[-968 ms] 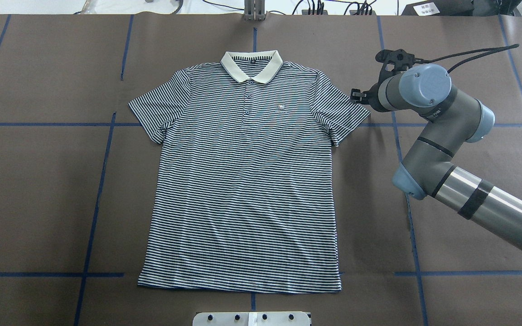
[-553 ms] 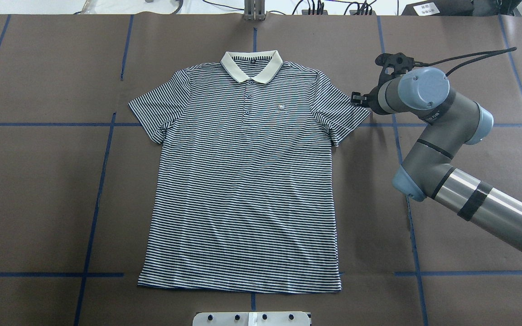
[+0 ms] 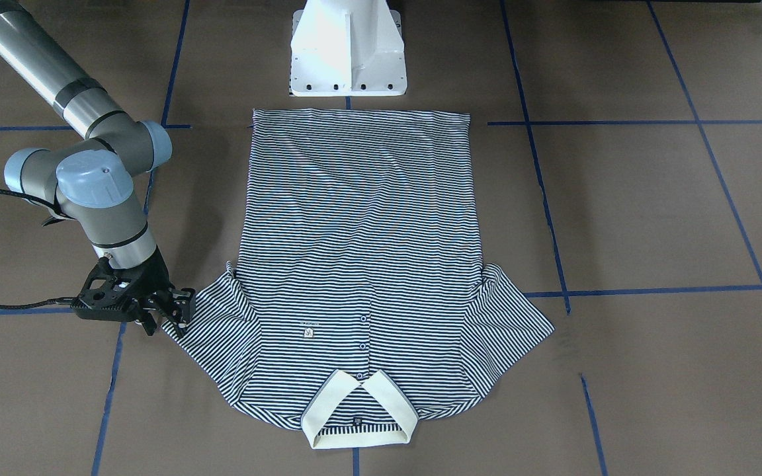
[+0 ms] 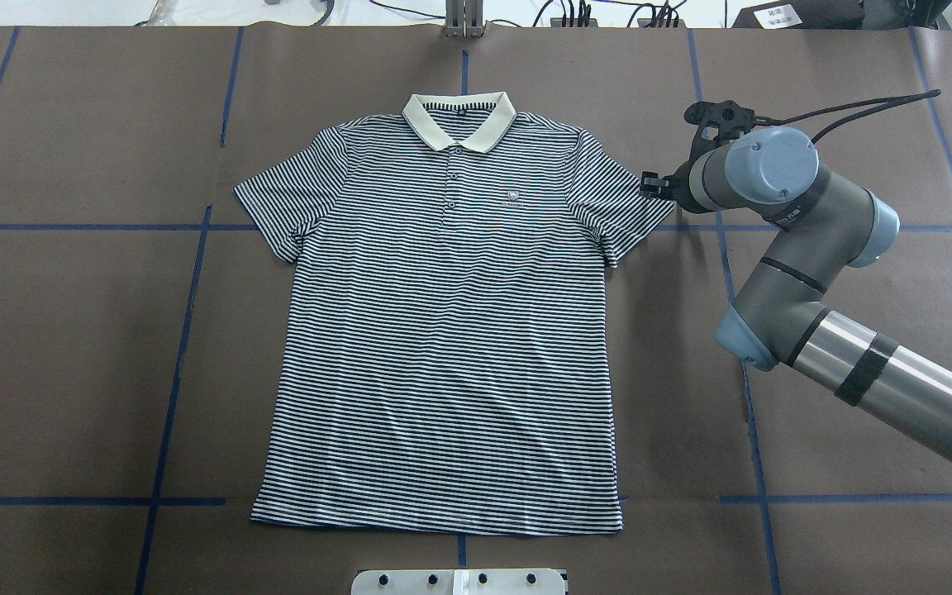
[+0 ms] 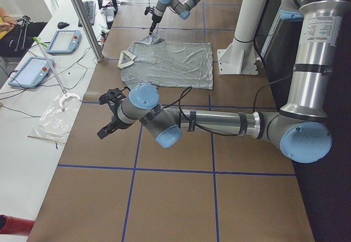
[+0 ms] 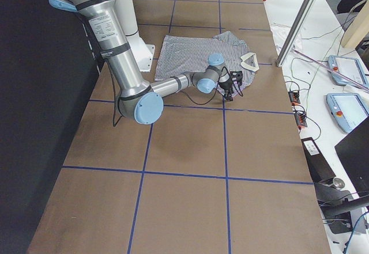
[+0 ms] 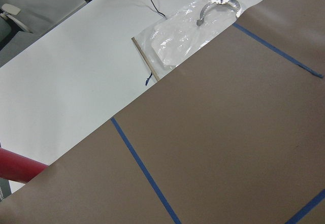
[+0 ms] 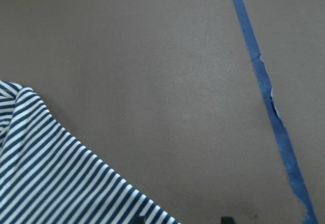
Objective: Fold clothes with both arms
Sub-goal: 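Move the right gripper toward the shirt's sleeve nearest it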
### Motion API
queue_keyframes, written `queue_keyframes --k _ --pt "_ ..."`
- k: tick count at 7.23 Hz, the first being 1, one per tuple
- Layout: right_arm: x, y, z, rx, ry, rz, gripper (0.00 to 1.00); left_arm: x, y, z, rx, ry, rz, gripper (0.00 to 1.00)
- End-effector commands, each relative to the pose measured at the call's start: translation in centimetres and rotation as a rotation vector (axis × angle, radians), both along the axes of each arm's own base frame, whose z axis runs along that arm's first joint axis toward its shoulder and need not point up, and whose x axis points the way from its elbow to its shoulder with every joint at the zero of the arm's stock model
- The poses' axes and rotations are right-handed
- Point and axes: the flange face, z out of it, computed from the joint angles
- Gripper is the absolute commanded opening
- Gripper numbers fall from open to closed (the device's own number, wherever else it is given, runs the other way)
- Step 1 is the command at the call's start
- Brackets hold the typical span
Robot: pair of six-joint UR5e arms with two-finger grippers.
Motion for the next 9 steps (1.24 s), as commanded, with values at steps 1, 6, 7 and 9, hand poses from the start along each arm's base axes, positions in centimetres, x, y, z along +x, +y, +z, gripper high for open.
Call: queue_keyframes --k 1,6,7,9 --pt "0.0 0.2 0.4 -0.003 0.004 -0.001 0.59 0.0 0.0 0.0 -0.001 0.0 0.0 1.0" --pt "-0.1 0.2 0.0 0.003 0.001 0.006 0.16 0.0 0.0 0.0 -0.001 0.0 0.0 1.0" --pt "-0.2 0.3 -0.1 -0.013 -0.008 0.03 0.0 0.0 0.0 0.0 0.001 0.0 0.0 1.0" --pt "-0.2 0.0 -1.7 0.004 -0.022 0.052 0.0 0.0 0.1 0.1 0.0 -0.001 0.001 1.0"
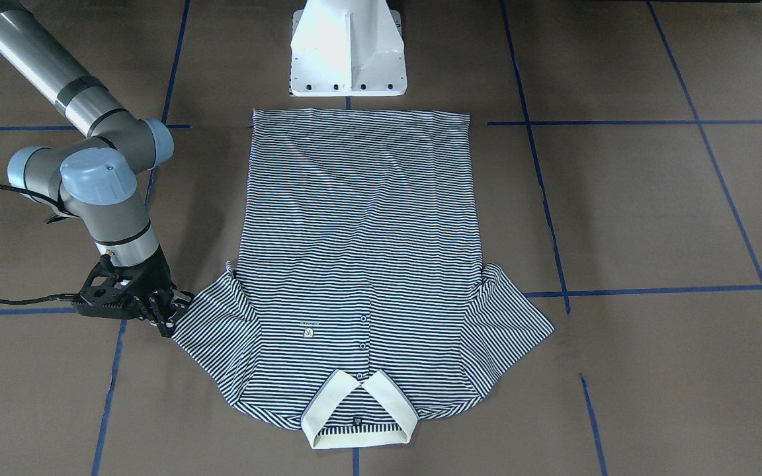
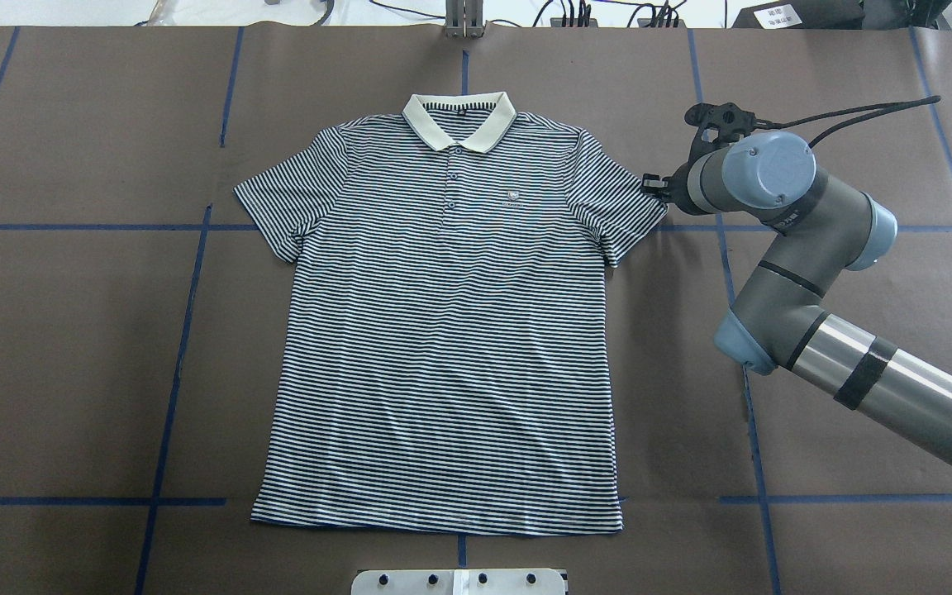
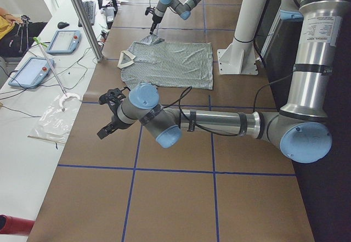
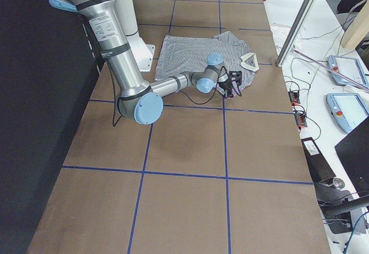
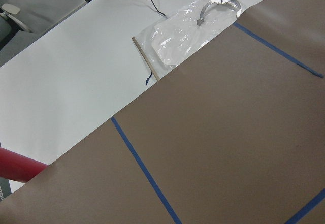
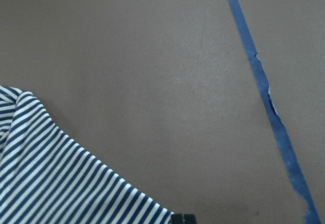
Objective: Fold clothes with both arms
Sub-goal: 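Move the right gripper toward the shirt's sleeve nearest it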
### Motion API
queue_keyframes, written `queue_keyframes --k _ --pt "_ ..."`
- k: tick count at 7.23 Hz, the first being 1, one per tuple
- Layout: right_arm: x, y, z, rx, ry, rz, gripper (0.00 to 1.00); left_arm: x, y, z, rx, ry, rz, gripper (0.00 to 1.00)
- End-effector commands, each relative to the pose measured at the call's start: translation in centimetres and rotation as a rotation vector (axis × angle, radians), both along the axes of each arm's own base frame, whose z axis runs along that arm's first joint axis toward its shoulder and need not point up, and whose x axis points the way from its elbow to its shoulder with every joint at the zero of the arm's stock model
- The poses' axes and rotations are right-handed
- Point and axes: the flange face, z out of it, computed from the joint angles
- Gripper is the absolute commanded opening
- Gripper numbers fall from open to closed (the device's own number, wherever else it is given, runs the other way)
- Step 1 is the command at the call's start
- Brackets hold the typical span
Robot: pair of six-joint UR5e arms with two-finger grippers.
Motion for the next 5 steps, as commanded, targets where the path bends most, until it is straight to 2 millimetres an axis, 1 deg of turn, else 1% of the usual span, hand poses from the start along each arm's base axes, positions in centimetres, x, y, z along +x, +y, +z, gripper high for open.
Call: queue_keyframes --k 1,2,3,4,5 --pt "0.2 0.0 -2.0 0.005 0.005 0.022 0.0 0.0 0.0 0.0 -0.001 0.001 0.0 1.0" --pt "0.2 0.5 -5.3 -0.034 0.038 0.024 0.0 0.0 0.0 0.0 0.0 0.0 0.001 1.0" --pt "-0.6 0.8 -9.2 -0.07 0.048 0.039 0.0 0.0 0.0 0.0 -0.001 0.001 0.0 1.0" --pt "-4.1 1.6 -13.4 -0.071 0.02 0.072 0.0 0.0 0.0 0.0 -0.001 0.001 0.0 1.0" --pt "-6.8 1.8 -16.3 -0.082 -0.008 0.114 0.0 0.0 0.0 0.0 -0.001 0.001 0.0 1.0"
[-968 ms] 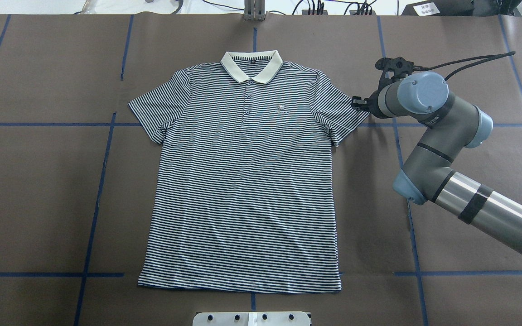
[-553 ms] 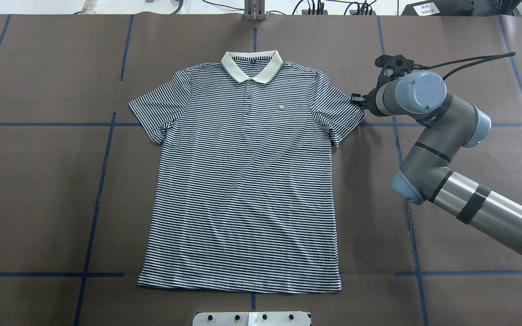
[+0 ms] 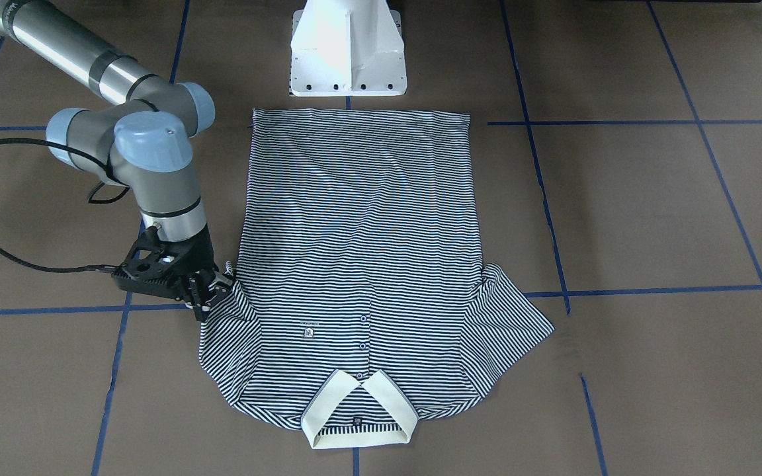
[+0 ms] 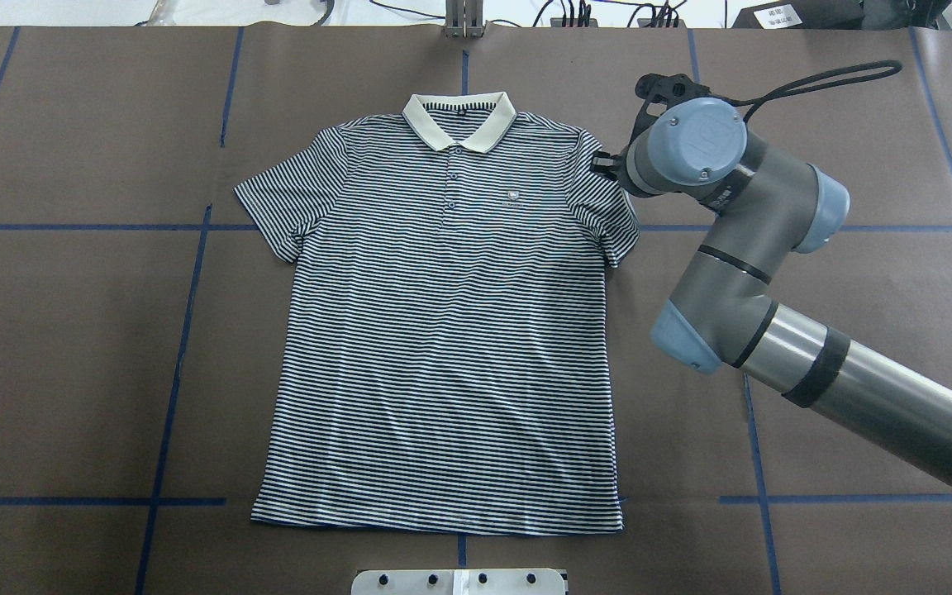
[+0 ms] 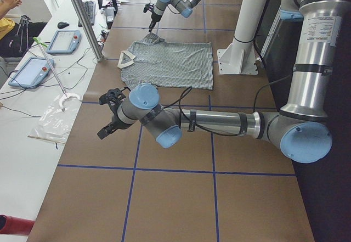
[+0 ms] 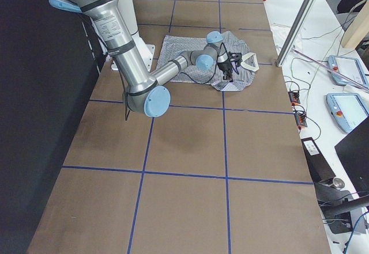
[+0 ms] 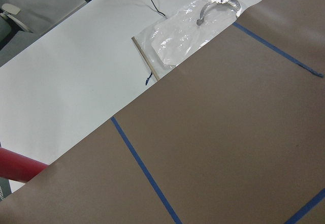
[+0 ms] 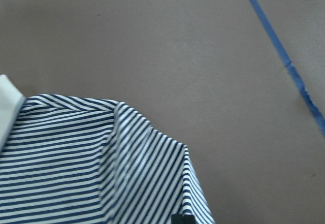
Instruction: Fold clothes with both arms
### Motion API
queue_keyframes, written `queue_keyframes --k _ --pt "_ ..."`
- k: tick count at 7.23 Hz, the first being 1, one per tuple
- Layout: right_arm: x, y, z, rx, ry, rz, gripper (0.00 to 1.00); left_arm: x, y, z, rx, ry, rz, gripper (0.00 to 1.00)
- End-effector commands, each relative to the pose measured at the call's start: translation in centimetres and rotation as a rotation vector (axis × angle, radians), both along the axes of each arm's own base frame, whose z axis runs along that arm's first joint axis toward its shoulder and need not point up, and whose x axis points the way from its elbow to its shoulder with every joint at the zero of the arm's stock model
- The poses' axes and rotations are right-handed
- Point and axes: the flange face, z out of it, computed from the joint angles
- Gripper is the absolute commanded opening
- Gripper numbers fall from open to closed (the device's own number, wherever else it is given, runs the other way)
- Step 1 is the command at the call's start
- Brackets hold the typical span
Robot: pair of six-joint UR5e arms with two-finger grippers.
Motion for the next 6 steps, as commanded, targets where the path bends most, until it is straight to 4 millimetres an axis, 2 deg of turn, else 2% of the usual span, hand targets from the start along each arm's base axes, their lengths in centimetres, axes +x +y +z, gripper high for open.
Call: queue_keyframes --k 1,2,3,6 --pt "-6.4 -0.4 -6.5 -0.028 -0.035 0.087 0.0 0.0 0.0 0.1 -0.002 0.0 0.0 1.0" --pt "-10.0 -2.1 -8.0 -0.045 -0.014 0.146 0.0 0.0 0.0 0.0 0.0 0.0 0.0 1.0" --pt "-12.2 -2.9 -8.6 -0.038 0.012 0.171 0.0 0.0 0.0 0.1 -0.002 0.0 0.0 1.0" --pt "-13.4 -2.1 -8.5 -0.03 0.012 0.152 0.0 0.0 0.0 0.1 -0.003 0.001 0.001 1.0"
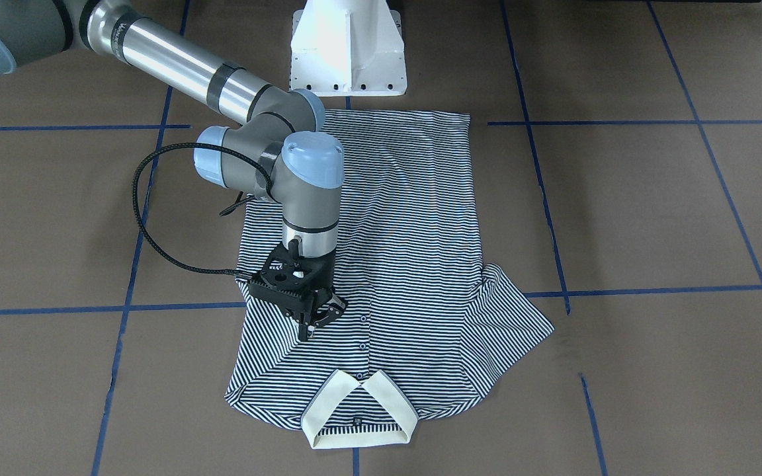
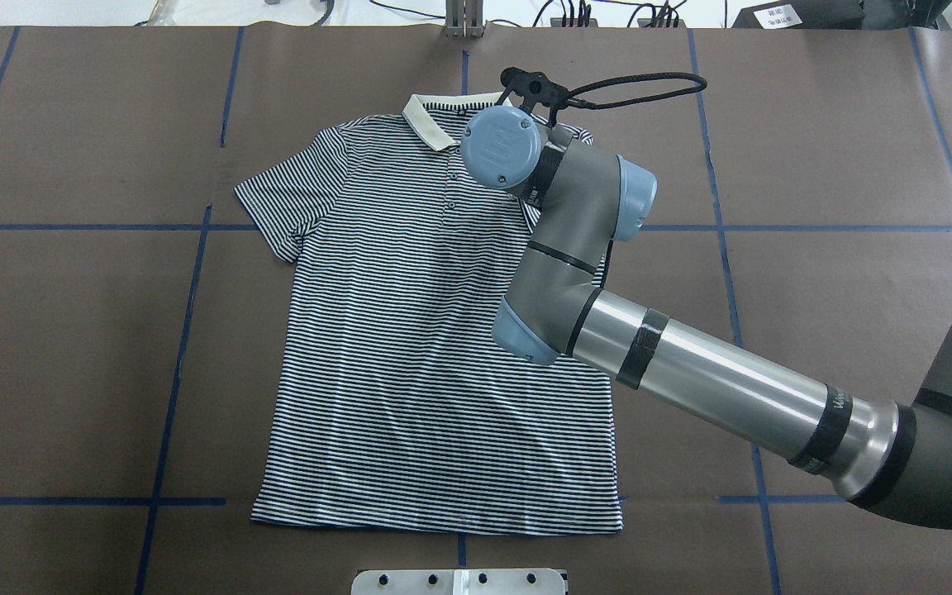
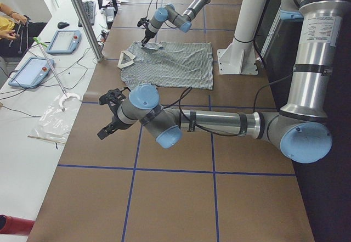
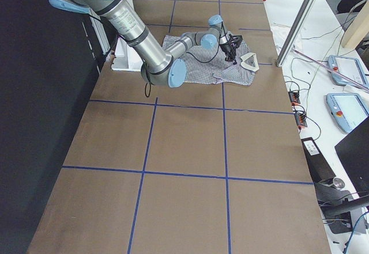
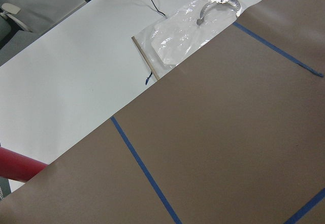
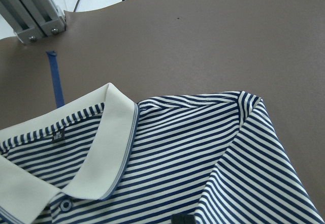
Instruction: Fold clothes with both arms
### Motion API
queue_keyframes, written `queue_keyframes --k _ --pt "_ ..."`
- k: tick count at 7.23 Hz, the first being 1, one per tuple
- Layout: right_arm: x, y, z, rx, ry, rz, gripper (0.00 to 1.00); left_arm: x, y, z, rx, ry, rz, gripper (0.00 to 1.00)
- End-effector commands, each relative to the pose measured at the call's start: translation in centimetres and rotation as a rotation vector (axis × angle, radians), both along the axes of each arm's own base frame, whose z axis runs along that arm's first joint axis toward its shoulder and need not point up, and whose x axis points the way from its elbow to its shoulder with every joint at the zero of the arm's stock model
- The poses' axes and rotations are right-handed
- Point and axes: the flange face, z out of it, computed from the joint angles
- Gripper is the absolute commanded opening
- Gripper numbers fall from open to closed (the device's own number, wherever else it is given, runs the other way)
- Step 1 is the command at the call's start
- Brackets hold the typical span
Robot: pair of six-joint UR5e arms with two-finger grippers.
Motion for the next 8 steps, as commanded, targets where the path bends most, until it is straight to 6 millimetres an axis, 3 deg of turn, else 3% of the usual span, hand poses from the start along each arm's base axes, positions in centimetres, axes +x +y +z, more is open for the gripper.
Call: queue_keyframes --k 1,2,3,4,6,7,8 --pt "-1.4 1.2 0.2 0.021 0.004 -0.026 0.85 0.0 0.0 0.0 0.0 0.0 0.0 1.0" --pt "-1.8 1.6 -0.5 0.064 0.032 -0.057 1.0 0.0 0.0 0.0 -0.001 0.001 -0.001 1.0" --pt "-1.3 1.1 -2.7 0.092 0.025 -0.074 1.0 0.0 0.0 0.0 0.0 0.0 0.0 1.0" --pt "0.6 -0.8 -3.2 0.094 0.032 -0.104 1.0 0.5 -0.3 -0.4 0.005 0.002 0.007 1.0" --pt "7.9 -5.9 -3.3 0.088 0.051 -0.284 1.0 2.3 -1.8 -2.8 -0.058 0.099 -0.045 1.0" --pt "12.8 -7.6 -2.7 0.091 0.04 -0.34 1.0 4.6 -3.6 -5.1 -0.078 0.149 -0.047 1.0" --pt "19.2 -8.9 -1.1 0.114 0.021 -0.37 1.0 8.6 -4.5 -7.1 -0.073 0.176 -0.021 1.0"
